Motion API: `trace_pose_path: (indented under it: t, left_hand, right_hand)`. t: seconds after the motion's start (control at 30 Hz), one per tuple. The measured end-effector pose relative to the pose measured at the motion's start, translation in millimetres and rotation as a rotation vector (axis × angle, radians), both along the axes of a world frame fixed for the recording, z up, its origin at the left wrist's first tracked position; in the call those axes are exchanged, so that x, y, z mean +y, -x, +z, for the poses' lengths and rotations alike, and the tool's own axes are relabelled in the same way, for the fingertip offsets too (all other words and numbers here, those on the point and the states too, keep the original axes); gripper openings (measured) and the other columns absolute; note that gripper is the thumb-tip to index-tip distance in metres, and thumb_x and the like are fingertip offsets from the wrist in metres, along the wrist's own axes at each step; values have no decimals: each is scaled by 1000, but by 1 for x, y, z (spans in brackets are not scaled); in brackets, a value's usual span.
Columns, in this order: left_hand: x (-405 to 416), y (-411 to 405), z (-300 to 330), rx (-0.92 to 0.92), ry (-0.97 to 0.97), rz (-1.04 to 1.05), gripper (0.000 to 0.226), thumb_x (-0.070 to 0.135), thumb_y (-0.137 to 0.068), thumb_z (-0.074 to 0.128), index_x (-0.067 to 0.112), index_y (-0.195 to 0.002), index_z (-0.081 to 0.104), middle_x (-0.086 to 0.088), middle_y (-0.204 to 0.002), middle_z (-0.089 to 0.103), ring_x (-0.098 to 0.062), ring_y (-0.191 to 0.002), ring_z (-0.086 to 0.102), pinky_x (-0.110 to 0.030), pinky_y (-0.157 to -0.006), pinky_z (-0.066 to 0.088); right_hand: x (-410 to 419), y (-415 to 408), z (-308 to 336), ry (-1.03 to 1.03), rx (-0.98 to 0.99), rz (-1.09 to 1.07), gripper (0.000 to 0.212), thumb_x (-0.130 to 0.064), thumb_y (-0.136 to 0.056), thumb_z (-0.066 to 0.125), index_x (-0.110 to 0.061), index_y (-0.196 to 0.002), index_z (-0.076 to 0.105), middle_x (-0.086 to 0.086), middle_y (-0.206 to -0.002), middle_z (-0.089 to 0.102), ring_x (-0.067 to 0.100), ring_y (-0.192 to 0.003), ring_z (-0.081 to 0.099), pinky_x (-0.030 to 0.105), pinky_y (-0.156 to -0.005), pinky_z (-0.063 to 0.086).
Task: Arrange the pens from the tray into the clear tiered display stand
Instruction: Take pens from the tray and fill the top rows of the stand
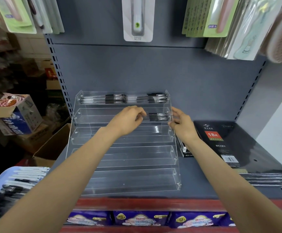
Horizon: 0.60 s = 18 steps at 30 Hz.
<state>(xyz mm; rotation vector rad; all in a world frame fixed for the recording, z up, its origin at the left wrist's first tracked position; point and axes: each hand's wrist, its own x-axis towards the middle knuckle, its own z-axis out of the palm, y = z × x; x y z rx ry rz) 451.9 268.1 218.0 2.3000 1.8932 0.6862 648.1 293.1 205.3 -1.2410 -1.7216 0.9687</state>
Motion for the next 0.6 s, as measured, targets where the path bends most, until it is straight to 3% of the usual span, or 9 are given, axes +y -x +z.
trace_pose_path:
  t: [0.13,0.23,0.37,0.5,0.6]
  left_hand:
    - [-7,4,5,44,-55,74,22,17,-94,48,12,-114,58,-4,-112,59,-22,-107,53,-39,-92,45]
    - [-20,15,10,49,-139,136,22,15,-92,51,12,-112,59,-6,-109,58,-25,-105,52,-42,-91,45]
    - [-55,41,12,17,-250,132,20,13,-91,53,10,-109,61,-7,-107,60,-26,-103,54,-43,-88,46]
    - [-112,87,3,-85,-293,181,17,16,-92,53,13,-107,61,-1,-99,61,-19,-93,57,-37,-83,48]
    - [-161,134,-12,-157,-262,270,15,18,-92,54,15,-105,61,2,-95,61,-19,-88,59,-38,-78,50]
  right_hand:
    - [-12,6,4,-203,-212,-126,54,0,-91,52,-14,-141,38,7,-136,44,20,-126,44,21,-102,32]
    - [-28,23,13,-376,-289,-112,49,-3,-91,51,-16,-137,43,4,-134,42,17,-125,41,13,-98,26]
    - [-53,65,22,-370,-273,69,35,-7,-91,53,-14,-125,55,4,-120,54,9,-97,53,25,-95,45]
    - [-89,125,17,-357,-260,196,29,-6,-90,52,-14,-117,59,4,-112,60,13,-94,58,30,-92,47]
    - [-125,178,5,-340,-266,266,28,-6,-90,50,-14,-115,60,4,-110,61,12,-92,57,25,-90,46]
